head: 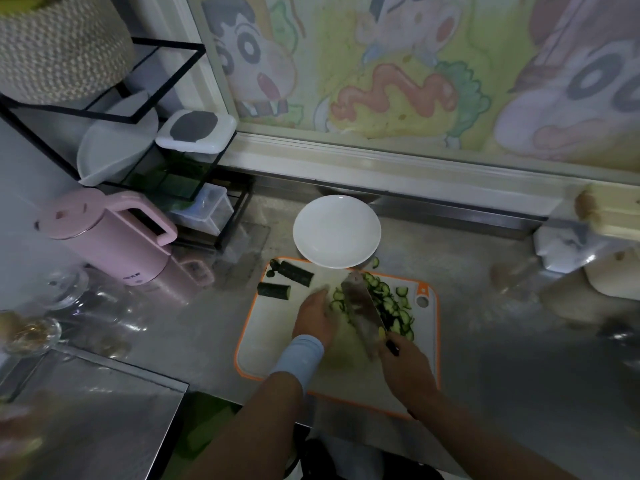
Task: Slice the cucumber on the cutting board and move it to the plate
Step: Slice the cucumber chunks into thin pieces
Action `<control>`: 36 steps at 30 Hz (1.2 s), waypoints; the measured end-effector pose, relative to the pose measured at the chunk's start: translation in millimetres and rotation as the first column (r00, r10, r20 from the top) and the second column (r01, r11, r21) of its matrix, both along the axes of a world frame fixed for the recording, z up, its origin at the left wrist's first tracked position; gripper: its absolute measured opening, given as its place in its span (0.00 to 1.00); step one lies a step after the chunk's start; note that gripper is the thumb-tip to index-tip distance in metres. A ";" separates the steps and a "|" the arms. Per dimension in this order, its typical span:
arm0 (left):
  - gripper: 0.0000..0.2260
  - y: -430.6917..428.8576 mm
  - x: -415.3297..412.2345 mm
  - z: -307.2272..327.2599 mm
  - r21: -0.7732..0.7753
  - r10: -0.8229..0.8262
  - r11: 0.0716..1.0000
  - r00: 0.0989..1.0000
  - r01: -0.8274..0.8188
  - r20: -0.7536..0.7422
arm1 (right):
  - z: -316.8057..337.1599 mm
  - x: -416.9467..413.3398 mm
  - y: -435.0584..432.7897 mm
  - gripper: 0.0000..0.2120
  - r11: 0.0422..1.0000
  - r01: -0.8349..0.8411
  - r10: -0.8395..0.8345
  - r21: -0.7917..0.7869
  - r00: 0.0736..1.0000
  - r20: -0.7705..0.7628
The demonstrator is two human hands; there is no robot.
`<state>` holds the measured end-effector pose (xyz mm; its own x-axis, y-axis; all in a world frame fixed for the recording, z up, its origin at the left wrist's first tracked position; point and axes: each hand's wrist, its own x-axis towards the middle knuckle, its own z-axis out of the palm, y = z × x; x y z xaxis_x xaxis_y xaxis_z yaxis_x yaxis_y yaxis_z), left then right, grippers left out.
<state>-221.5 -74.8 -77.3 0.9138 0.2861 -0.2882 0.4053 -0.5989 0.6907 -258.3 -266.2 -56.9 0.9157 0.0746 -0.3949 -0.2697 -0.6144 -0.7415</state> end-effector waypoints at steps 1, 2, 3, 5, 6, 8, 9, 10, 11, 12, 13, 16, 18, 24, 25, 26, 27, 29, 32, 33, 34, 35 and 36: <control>0.23 -7.7 7.2 -1.6 0.018 -0.023 1.000 0.999 0.023 -0.038 | -0.1 4.7 -5.7 0.06 1.000 0.013 -0.013 0.009 1.000 -0.015; 0.23 -16.9 12.5 -3.1 0.028 -0.042 0.999 0.997 0.044 -0.063 | -1.2 9.5 -11.6 0.06 1.000 0.021 -0.020 0.019 1.000 -0.019; 0.23 -27.1 15.6 -3.3 0.027 -0.052 0.998 0.995 0.054 -0.082 | -0.9 13.9 -16.7 0.06 0.999 0.026 -0.026 0.037 1.000 -0.014; 0.23 -45.9 17.1 -3.9 -0.011 -0.028 1.000 0.996 0.027 -0.082 | 0.7 23.3 -26.7 0.06 0.995 0.034 -0.036 0.091 0.999 0.014; 0.22 -50.6 15.6 -3.7 -0.030 0.000 1.000 0.996 -0.002 -0.086 | 4.1 27.5 -30.0 0.07 0.993 0.025 -0.030 0.118 0.999 0.038; 0.21 -51.6 16.6 -2.4 -0.016 0.033 0.999 0.998 -0.034 -0.059 | 13.2 38.6 -39.2 0.09 0.989 -0.038 0.023 0.140 0.994 0.107; 0.21 -48.1 18.1 0.8 -0.003 0.053 0.999 0.998 -0.053 -0.040 | 19.3 44.0 -43.0 0.10 0.989 -0.095 0.077 0.116 0.985 0.152; 0.21 -42.8 19.8 6.0 0.000 0.105 0.994 0.994 -0.105 -0.018 | 24.5 49.2 -47.4 0.10 0.987 -0.153 0.140 0.055 0.971 0.194; 0.21 -36.8 21.2 14.2 -0.001 0.194 0.981 0.981 -0.194 0.015 | 30.3 54.1 -51.2 0.08 0.977 -0.209 0.210 -0.030 0.948 0.239; 0.20 -30.7 21.3 26.0 -0.001 0.302 0.953 0.951 -0.303 0.058 | 35.1 58.5 -54.4 0.06 0.958 -0.253 0.283 -0.136 0.916 0.284; 0.19 -24.6 21.6 38.2 0.005 0.403 0.914 0.908 -0.406 0.111 | 38.8 62.5 -57.9 0.07 0.926 -0.282 0.358 -0.253 0.867 0.345; 0.12 -7.8 23.1 63.9 0.010 0.491 0.861 0.835 -0.509 0.247 | 34.3 74.1 -65.1 0.13 0.801 -0.365 0.576 -0.474 0.686 0.445; 0.07 -2.4 24.8 72.9 -0.001 0.383 0.921 0.906 -0.389 0.180 | 33.0 80.1 -66.5 0.15 0.740 -0.421 0.659 -0.524 0.612 0.438; 0.05 -10.9 28.4 76.7 0.060 -0.099 0.992 0.980 0.111 -0.171 | 42.5 89.8 -67.7 0.15 0.714 -0.430 0.693 -0.553 0.548 0.468; 0.06 -12.1 31.3 75.3 0.081 -0.112 0.988 0.974 0.130 -0.197 | 43.2 90.3 -69.1 0.14 0.714 -0.430 0.693 -0.552 0.545 0.472; 0.06 -13.1 34.4 73.7 0.078 -0.105 0.989 0.969 0.125 -0.224 | 43.0 90.4 -71.2 0.14 0.715 -0.431 0.693 -0.551 0.543 0.475; 0.06 -14.4 37.2 73.0 0.067 -0.086 0.992 0.966 0.105 -0.242 | 42.9 90.0 -73.5 0.13 0.714 -0.434 0.694 -0.550 0.545 0.472; 0.07 -15.0 43.9 67.3 0.079 -0.059 0.994 0.970 0.080 -0.237 | 40.7 89.5 -79.1 0.13 0.714 -0.437 0.694 -0.547 0.547 0.468; 0.07 -19.5 47.3 68.3 0.138 -0.010 0.990 0.985 0.033 -0.171 | 39.7 89.7 -85.6 0.12 0.701 -0.436 0.702 -0.565 0.565 0.434; 0.06 -20.3 46.0 68.6 0.153 0.000 0.988 0.987 0.025 -0.158 | 39.9 89.8 -86.4 0.12 0.694 -0.433 0.705 -0.575 0.570 0.421; 0.07 -21.1 43.3 68.3 0.154 -0.015 0.987 0.986 0.041 -0.166 | 40.2 89.4 -86.6 0.12 0.690 -0.431 0.706 -0.582 0.579 0.409; 0.09 -23.0 39.5 69.1 0.134 -0.044 0.988 0.980 0.071 -0.193 | 41.3 89.0 -86.0 0.12 0.691 -0.430 0.703 -0.580 0.589 0.400; 0.10 -24.8 35.7 68.4 0.102 -0.084 0.989 0.969 0.110 -0.231 | 42.4 88.9 -85.1 0.12 0.698 -0.430 0.696 -0.573 0.597 0.400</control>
<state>-185.8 -99.7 -8.8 0.8541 0.2418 -0.4606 0.4786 -0.7122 0.5136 -169.4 -351.3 -14.5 0.7821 0.6219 0.0408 0.6055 -0.7427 -0.2861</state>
